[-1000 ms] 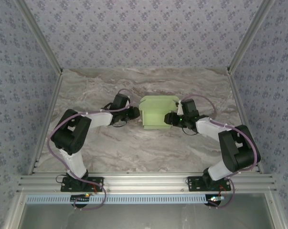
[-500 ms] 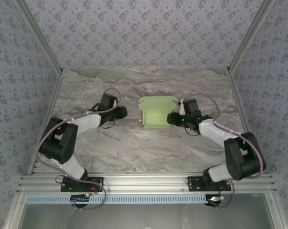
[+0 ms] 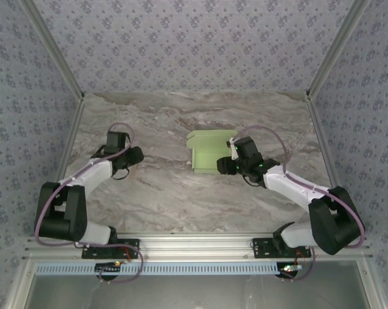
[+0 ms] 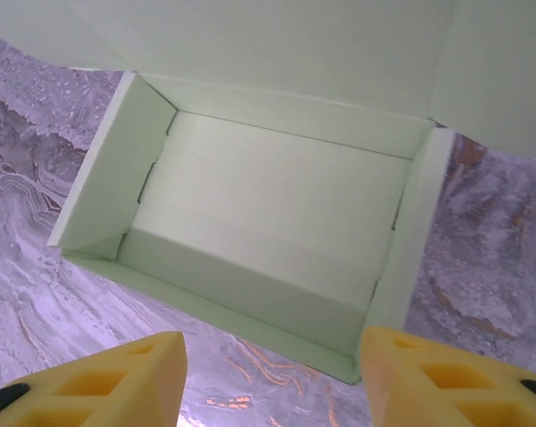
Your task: Fold the paper box
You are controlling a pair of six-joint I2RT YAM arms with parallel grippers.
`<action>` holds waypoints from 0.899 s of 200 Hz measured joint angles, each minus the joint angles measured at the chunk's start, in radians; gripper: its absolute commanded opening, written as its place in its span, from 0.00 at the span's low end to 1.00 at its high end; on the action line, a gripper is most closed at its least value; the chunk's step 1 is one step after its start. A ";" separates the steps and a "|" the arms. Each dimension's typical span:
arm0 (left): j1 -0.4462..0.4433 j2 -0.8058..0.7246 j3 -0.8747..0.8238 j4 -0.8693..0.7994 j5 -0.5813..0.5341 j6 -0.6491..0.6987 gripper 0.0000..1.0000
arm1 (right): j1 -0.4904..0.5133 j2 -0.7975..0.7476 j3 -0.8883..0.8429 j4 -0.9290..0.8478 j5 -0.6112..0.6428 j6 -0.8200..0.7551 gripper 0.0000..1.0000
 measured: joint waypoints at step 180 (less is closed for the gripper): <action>-0.039 0.279 0.214 -0.208 -0.029 0.151 0.28 | -0.006 0.015 0.005 0.019 0.019 -0.016 0.58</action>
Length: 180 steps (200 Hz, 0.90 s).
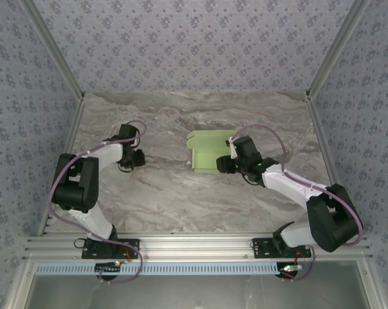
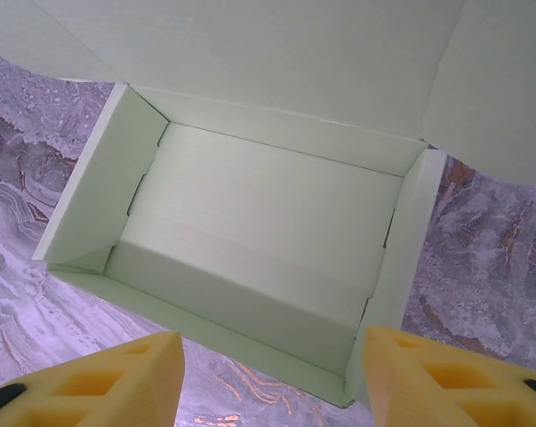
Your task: Fold the paper box
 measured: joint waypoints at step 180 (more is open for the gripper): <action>-0.551 -0.395 -0.057 0.184 -0.127 0.273 0.18 | -0.259 -0.186 0.044 -0.198 -0.127 -0.006 0.59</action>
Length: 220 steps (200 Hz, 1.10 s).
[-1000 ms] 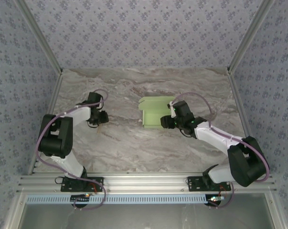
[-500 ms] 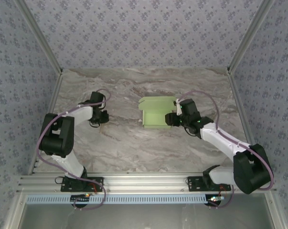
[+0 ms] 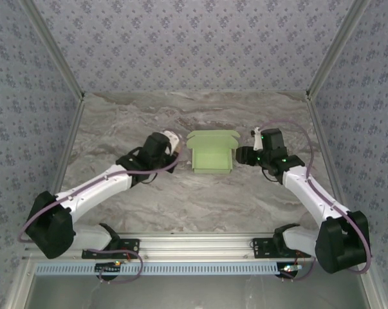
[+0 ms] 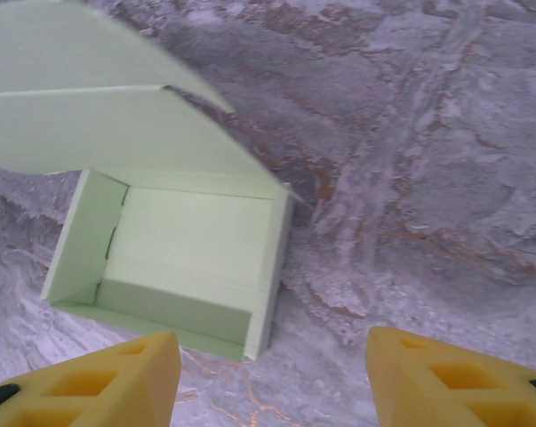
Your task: Fold the paper box
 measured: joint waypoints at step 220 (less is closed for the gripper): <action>-0.149 0.690 0.541 -0.098 0.029 0.580 0.19 | -0.278 -0.033 -0.110 -0.008 -0.162 0.030 0.60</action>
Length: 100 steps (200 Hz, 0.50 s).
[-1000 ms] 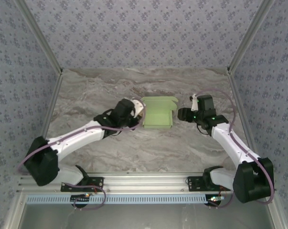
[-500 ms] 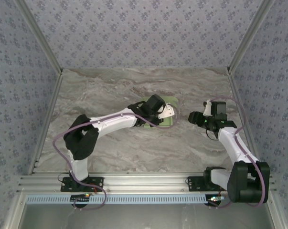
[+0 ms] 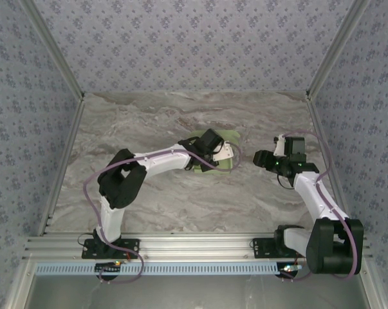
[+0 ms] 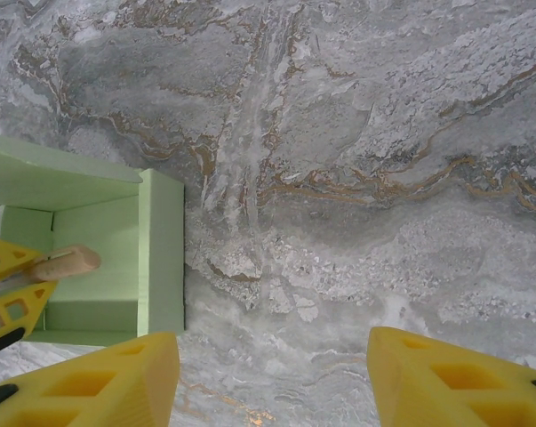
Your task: Fold the paper box
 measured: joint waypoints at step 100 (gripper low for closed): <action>0.000 0.026 0.022 0.010 -0.014 -0.046 0.36 | 0.052 -0.008 -0.001 -0.003 0.038 -0.001 0.60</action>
